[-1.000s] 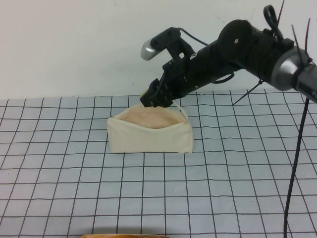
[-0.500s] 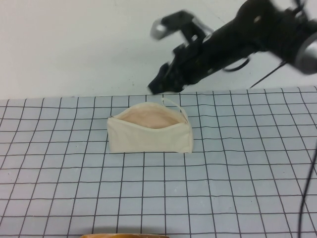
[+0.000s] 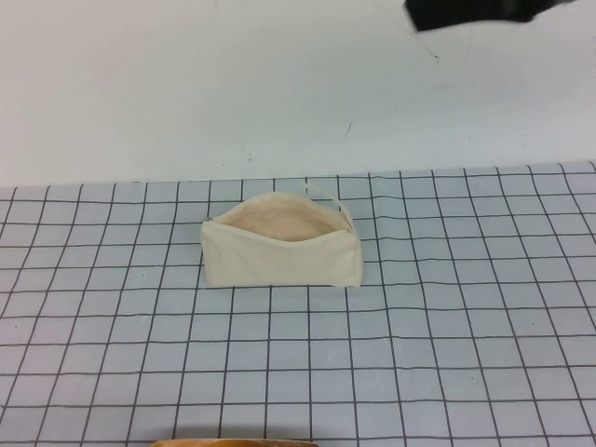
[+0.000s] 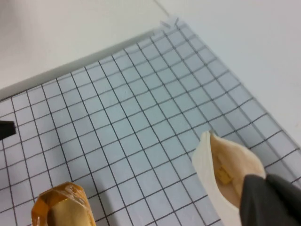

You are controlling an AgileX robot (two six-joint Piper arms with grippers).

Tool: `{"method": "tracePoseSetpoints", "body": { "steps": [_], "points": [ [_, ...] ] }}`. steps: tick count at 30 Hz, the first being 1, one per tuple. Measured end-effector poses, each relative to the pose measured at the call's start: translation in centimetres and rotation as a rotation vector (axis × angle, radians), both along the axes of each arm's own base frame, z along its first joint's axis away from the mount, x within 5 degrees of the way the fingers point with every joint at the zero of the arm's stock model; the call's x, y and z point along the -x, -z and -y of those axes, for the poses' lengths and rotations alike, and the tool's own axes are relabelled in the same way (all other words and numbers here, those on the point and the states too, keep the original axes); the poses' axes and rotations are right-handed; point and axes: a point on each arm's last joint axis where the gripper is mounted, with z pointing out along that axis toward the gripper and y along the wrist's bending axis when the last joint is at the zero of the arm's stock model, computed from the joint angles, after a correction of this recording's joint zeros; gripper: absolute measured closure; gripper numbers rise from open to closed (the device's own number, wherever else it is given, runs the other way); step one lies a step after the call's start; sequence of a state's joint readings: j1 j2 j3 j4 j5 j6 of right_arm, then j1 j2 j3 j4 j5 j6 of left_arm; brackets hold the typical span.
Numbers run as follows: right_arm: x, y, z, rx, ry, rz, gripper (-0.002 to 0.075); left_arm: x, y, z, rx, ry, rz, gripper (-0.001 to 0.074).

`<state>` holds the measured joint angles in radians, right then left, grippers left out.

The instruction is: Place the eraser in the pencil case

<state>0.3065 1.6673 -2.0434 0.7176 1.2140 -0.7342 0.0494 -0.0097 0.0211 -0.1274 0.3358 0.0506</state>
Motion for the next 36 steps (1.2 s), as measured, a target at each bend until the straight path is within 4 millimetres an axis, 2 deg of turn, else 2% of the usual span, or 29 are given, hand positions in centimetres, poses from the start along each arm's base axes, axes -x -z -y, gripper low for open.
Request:
{"method": "tracePoseSetpoints", "body": {
  "steps": [3, 5, 10, 14, 18, 21, 23, 24, 30, 36],
  "points": [
    [3.0, -1.6, 1.1, -0.005, 0.013, 0.061, 0.0726, 0.0, 0.0, 0.0, 0.000, 0.000, 0.000, 0.0736],
    [4.7, -1.9, 1.9, 0.000, 0.045, 0.093, 0.0726, 0.0, 0.0, 0.0, 0.000, 0.000, 0.000, 0.0736],
    [9.0, -0.5, 4.0, -0.013, 0.156, 0.160, 0.0726, 0.0, 0.0, 0.0, 0.000, 0.000, 0.000, 0.0736],
    [12.9, 1.9, 6.1, 0.031, 0.248, 0.211, 0.0726, 0.0, 0.0, 0.0, 0.000, 0.000, 0.000, 0.0736],
    [18.3, 5.2, 8.6, 0.102, 0.304, 0.214, 0.0727, 0.0, 0.0, 0.0, 0.000, 0.000, 0.000, 0.0736],
    [22.2, 7.1, 10.4, 0.082, 0.365, 0.317, 0.0727, 0.0, 0.0, 0.0, 0.000, 0.000, 0.000, 0.0736],
    [23.6, 8.5, 11.2, 0.053, 0.417, 0.403, 0.0727, 0.0, 0.0, 0.0, 0.000, 0.000, 0.000, 0.0736],
    [24.6, 10.2, 11.9, 0.014, 0.468, 0.484, 0.0727, 0.0, 0.0, 0.0, -0.002, 0.001, 0.000, 0.0736],
    [26.0, 15.0, 13.0, -0.076, 0.564, 0.631, 0.0727, 0.0, 0.0, 0.0, -0.002, 0.001, 0.000, 0.0736],
    [26.0, 19.6, 13.4, -0.117, 0.619, 0.656, 0.0727, 0.0, 0.0, 0.0, -0.002, 0.001, 0.000, 0.0736]
  ]
}}
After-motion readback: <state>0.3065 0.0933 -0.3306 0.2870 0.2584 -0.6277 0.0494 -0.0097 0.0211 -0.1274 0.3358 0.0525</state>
